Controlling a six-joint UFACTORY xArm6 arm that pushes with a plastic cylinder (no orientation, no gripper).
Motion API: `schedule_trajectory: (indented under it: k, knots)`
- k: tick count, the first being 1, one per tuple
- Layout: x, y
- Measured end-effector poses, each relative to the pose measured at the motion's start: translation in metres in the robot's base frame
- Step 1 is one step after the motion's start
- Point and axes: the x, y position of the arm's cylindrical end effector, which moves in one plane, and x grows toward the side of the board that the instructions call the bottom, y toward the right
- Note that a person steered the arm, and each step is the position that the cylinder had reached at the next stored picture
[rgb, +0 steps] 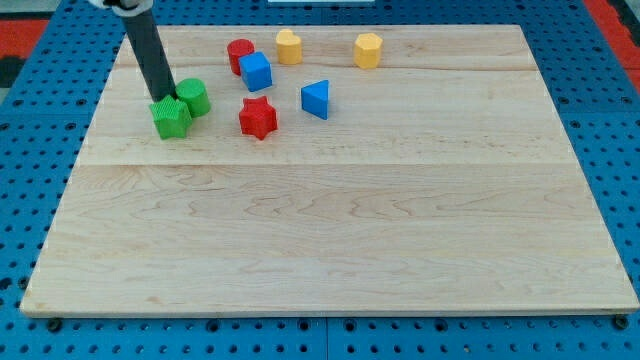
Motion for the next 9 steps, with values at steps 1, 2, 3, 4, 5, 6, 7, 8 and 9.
schedule_trajectory:
  k: [1, 2, 3, 4, 5, 6, 7, 8, 9]
  knots:
    - [0.041, 0.004]
    - [0.073, 0.015]
    - [0.069, 0.009]
    - [0.069, 0.051]
    - [0.101, 0.072]
    - [0.123, 0.071]
    - [0.125, 0.126]
    - [0.117, 0.176]
    - [0.146, 0.172]
